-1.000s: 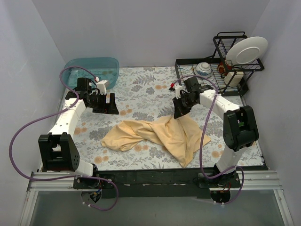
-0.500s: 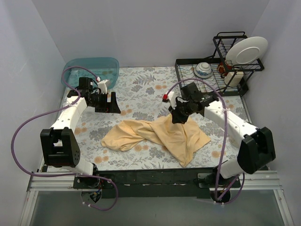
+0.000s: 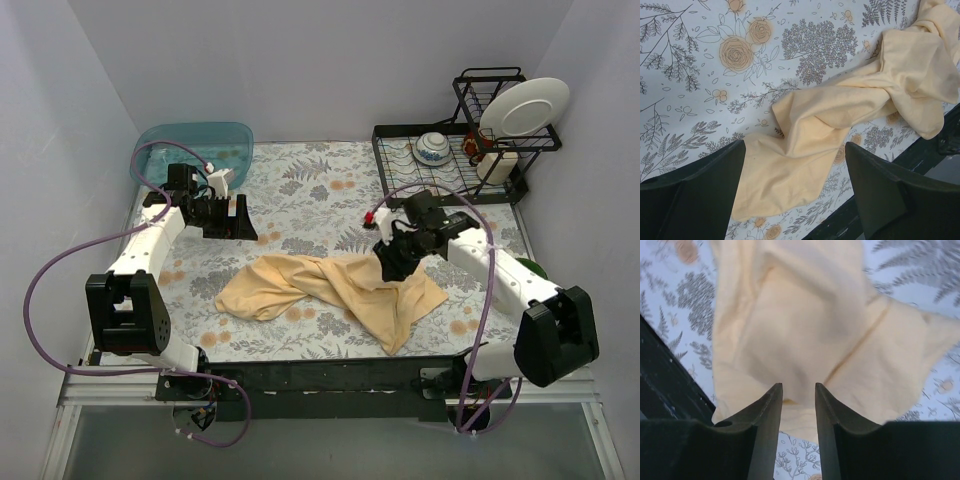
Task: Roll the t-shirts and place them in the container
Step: Flatten out the T-shirt at the center of the board.
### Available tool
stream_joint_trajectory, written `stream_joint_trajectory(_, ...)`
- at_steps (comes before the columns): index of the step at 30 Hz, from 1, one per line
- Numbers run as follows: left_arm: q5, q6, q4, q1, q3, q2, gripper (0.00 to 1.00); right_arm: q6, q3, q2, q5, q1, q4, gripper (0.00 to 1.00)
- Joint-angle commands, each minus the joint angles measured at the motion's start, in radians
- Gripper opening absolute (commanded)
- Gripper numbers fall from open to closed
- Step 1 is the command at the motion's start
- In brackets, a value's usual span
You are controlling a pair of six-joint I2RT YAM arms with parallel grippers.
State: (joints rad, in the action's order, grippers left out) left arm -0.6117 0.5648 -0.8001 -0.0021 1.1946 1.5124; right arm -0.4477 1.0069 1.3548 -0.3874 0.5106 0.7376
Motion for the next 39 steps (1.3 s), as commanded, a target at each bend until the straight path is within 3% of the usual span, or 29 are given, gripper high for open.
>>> stream_joint_trajectory(1, -0.019, 0.006, 0.007, 0.001, 0.022, -0.029, 0.81, 0.225, 0.052, 0.035, -0.057, -0.184, -0.070, 0.42)
stream_joint_trajectory(7, 0.003, -0.008, -0.019, -0.001, 0.029, -0.034, 0.81, 0.351, 0.009, 0.083, -0.151, -0.406, -0.052, 0.40)
stream_joint_trajectory(10, 0.015, -0.020, -0.034, -0.001, 0.034, -0.034, 0.81, 0.409, -0.034, 0.079, -0.185, -0.451, -0.041, 0.48)
stream_joint_trajectory(16, 0.038, -0.040, -0.068, -0.001, 0.054, -0.015, 0.81, 0.469, -0.120, 0.064, -0.304, -0.477, -0.070, 0.50)
stream_joint_trajectory(22, 0.066, -0.054, -0.083, -0.001, 0.039, -0.017, 0.81, 0.457, -0.125, 0.148, -0.445, -0.483, -0.058, 0.52)
stream_joint_trajectory(39, 0.105, -0.072, -0.102, -0.001, -0.026, -0.064, 0.81, 0.520, -0.119, 0.279, -0.550, -0.475, -0.083, 0.49)
